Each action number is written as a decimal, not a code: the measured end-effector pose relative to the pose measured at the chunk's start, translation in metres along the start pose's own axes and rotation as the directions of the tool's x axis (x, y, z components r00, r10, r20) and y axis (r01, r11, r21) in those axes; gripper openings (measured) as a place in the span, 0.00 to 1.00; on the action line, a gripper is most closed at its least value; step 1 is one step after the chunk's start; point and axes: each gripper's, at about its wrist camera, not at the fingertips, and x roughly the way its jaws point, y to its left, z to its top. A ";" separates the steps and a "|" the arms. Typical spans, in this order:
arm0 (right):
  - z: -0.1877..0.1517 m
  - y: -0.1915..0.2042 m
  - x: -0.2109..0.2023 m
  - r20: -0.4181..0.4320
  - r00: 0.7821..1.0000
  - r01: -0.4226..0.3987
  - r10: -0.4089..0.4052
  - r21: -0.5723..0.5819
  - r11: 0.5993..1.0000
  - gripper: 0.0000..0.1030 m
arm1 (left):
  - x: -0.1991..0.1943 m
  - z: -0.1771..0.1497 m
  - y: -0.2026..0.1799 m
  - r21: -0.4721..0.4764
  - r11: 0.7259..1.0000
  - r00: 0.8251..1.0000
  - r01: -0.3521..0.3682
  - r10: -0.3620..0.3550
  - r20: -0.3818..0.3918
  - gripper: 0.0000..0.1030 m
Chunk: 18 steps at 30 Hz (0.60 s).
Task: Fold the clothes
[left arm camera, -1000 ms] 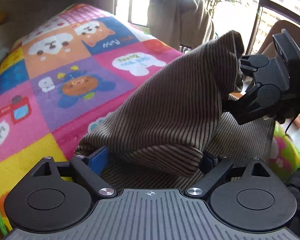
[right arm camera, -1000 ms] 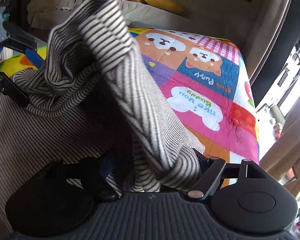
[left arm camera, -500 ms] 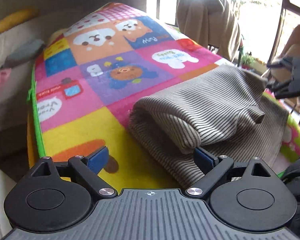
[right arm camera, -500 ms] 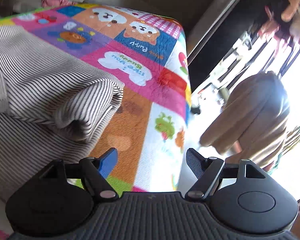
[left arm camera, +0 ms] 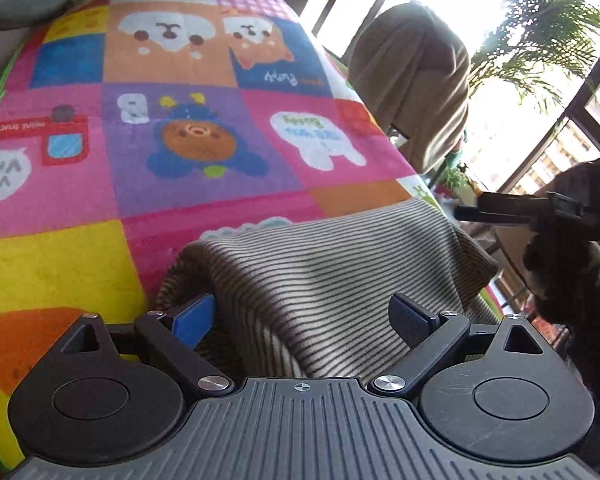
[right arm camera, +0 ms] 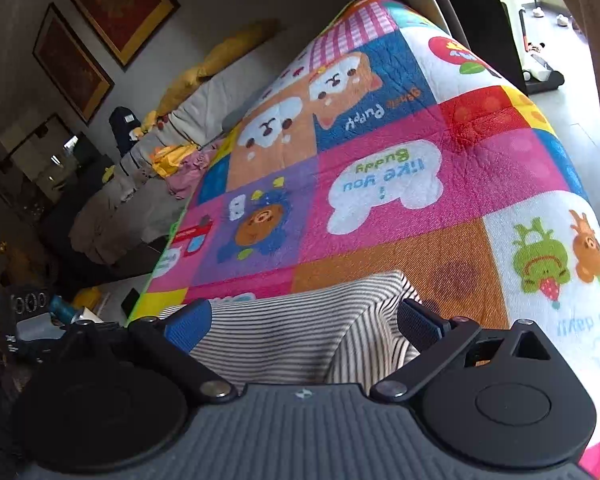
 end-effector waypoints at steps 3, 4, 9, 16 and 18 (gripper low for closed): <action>0.009 -0.017 0.034 -0.106 0.988 -0.104 0.113 0.087 0.991 1.00 | 0.013 0.005 0.005 -0.020 0.999 0.999 0.028 -0.028 -0.015 0.94; 0.011 -0.020 0.041 -0.115 0.986 -0.109 0.121 0.099 0.989 1.00 | 0.017 0.008 0.009 -0.027 0.999 0.999 0.033 -0.034 -0.016 0.95; 0.027 -0.030 0.060 -0.071 0.987 -0.135 0.146 0.138 0.981 1.00 | 0.032 0.036 0.029 -0.076 0.996 0.999 0.046 -0.046 0.007 0.95; 0.079 -0.024 0.097 0.083 0.995 -0.066 0.058 0.098 0.993 1.00 | 0.057 0.119 0.053 -0.045 0.993 0.982 -0.106 0.112 0.153 0.95; 0.089 -0.014 0.101 0.122 0.992 0.012 -0.016 0.031 0.999 1.00 | 0.054 0.128 0.053 -0.014 0.988 0.970 -0.156 0.156 0.185 0.95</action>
